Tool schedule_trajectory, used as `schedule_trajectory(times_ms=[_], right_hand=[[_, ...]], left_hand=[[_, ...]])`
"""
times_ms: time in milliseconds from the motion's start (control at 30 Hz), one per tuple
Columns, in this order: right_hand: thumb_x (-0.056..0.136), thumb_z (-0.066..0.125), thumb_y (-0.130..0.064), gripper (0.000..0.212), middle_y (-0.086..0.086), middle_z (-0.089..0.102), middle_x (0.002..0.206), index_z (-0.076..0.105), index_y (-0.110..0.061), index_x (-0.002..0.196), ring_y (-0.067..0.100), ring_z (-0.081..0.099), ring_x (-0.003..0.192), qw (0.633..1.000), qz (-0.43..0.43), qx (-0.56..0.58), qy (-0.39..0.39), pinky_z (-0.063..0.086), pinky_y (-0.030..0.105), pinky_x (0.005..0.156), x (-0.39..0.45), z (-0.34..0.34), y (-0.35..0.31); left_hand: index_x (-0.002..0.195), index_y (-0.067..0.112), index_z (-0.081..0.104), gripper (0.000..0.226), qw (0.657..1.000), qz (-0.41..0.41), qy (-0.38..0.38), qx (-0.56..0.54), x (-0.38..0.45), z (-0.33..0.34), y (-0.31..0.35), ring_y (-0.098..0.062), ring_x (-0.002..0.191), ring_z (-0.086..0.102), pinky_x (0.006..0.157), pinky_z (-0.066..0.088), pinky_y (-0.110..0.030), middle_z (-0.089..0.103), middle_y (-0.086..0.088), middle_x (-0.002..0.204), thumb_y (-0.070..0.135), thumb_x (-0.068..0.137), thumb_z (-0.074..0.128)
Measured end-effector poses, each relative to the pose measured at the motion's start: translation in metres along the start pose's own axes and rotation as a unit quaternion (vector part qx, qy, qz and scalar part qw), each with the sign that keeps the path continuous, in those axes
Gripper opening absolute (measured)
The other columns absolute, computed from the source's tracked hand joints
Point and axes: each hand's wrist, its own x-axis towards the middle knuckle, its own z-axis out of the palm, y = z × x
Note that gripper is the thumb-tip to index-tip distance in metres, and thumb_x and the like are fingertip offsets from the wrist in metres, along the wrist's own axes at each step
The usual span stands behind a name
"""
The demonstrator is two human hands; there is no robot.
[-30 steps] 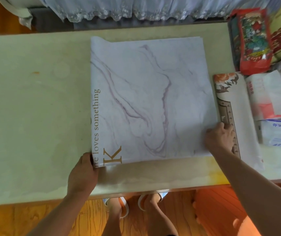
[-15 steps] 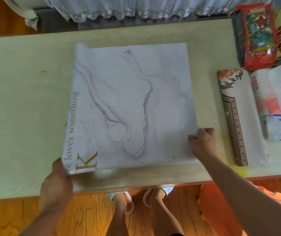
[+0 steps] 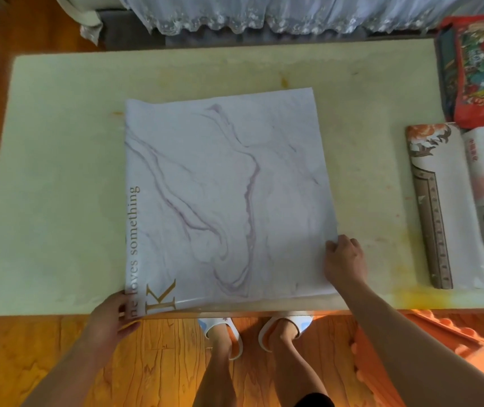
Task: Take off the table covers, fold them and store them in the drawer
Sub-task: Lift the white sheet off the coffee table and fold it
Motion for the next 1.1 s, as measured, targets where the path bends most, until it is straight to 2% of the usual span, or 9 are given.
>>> schedule_trajectory(times_ms=[100,300,433,533,600,733,833,933,1100], right_hand=[[0.102,0.041,-0.021,0.035,0.019,0.053,0.122,0.058,-0.002,0.125,0.040,0.051,0.113,0.999,0.027,0.029,-0.010,0.043,0.043,0.093,0.002,0.001,-0.004],[0.101,0.042,-0.020,0.033,0.018,0.051,0.121,0.060,-0.002,0.122,0.038,0.051,0.109,0.999,0.040,0.030,-0.007,0.042,0.041,0.089,-0.001,0.006,-0.002],[0.100,0.043,-0.018,0.030,0.018,0.052,0.117,0.061,-0.005,0.119,0.037,0.050,0.107,0.999,0.028,0.040,-0.005,0.038,0.036,0.082,-0.002,0.005,-0.002],[0.100,0.045,-0.018,0.023,0.013,0.049,0.104,0.062,-0.007,0.110,0.038,0.049,0.105,0.999,0.003,0.037,0.022,0.041,0.038,0.080,-0.008,0.009,-0.002],[0.099,0.046,-0.018,0.019,0.010,0.050,0.099,0.062,-0.008,0.103,0.038,0.050,0.102,0.998,-0.011,0.043,0.045,0.047,0.041,0.081,-0.011,0.012,-0.001],[0.098,0.045,-0.016,0.016,0.003,0.051,0.089,0.060,-0.011,0.092,0.035,0.049,0.093,0.996,-0.013,0.050,0.072,0.047,0.043,0.080,-0.014,0.014,-0.001],[0.098,0.046,-0.016,0.015,0.001,0.052,0.085,0.057,-0.014,0.088,0.032,0.049,0.091,0.994,-0.018,0.074,0.081,0.044,0.042,0.078,-0.015,0.013,-0.002],[0.099,0.046,-0.017,0.016,0.004,0.052,0.083,0.052,-0.014,0.084,0.032,0.049,0.084,0.990,-0.009,0.122,0.071,0.036,0.035,0.069,-0.005,0.005,-0.010],[0.099,0.044,-0.018,0.027,0.019,0.061,0.108,0.065,-0.005,0.108,0.029,0.047,0.085,0.990,0.063,0.125,0.017,0.036,0.033,0.073,0.005,0.002,-0.019]], left_hand=[[0.127,0.005,0.061,0.030,0.998,0.001,0.033,-0.053,0.007,0.002,-0.007,-0.031,0.100,0.064,0.080,0.054,-0.041,0.068,-0.017,0.111,0.023,0.108,0.046],[0.124,0.000,0.063,0.041,0.982,0.074,0.131,0.114,0.015,0.010,-0.016,-0.034,0.092,0.064,0.079,0.055,-0.045,0.069,-0.016,0.101,0.030,0.109,0.041],[0.141,0.010,0.046,0.046,0.861,0.194,0.228,0.411,0.013,0.015,-0.014,-0.044,0.119,0.048,0.092,0.051,-0.058,0.047,-0.024,0.136,0.025,0.098,0.055],[0.149,0.020,0.036,0.063,0.750,0.366,0.164,0.526,0.013,0.023,-0.011,-0.042,0.143,0.027,0.108,0.043,-0.058,0.026,-0.018,0.157,0.022,0.092,0.062],[0.154,0.018,0.033,0.064,0.706,0.409,0.119,0.566,0.020,0.029,-0.009,-0.040,0.150,0.021,0.115,0.036,-0.055,0.022,-0.013,0.164,0.035,0.096,0.055],[0.161,0.019,0.016,0.067,0.712,0.364,0.125,0.587,0.027,0.036,-0.007,-0.035,0.156,0.006,0.124,0.020,-0.051,0.010,-0.010,0.170,0.052,0.103,0.024],[0.162,0.025,0.005,0.075,0.719,0.349,0.127,0.587,0.024,0.045,-0.006,-0.034,0.157,-0.003,0.126,0.013,-0.049,0.000,-0.009,0.171,0.060,0.099,0.026],[0.161,0.027,0.005,0.075,0.720,0.343,0.125,0.591,0.024,0.052,-0.004,-0.039,0.155,-0.002,0.124,0.018,-0.052,0.000,-0.012,0.169,0.061,0.099,0.030],[0.159,0.026,0.008,0.079,0.715,0.319,0.124,0.610,0.025,0.053,-0.001,-0.040,0.154,-0.002,0.124,0.017,-0.054,-0.001,-0.013,0.167,0.068,0.096,0.031]])
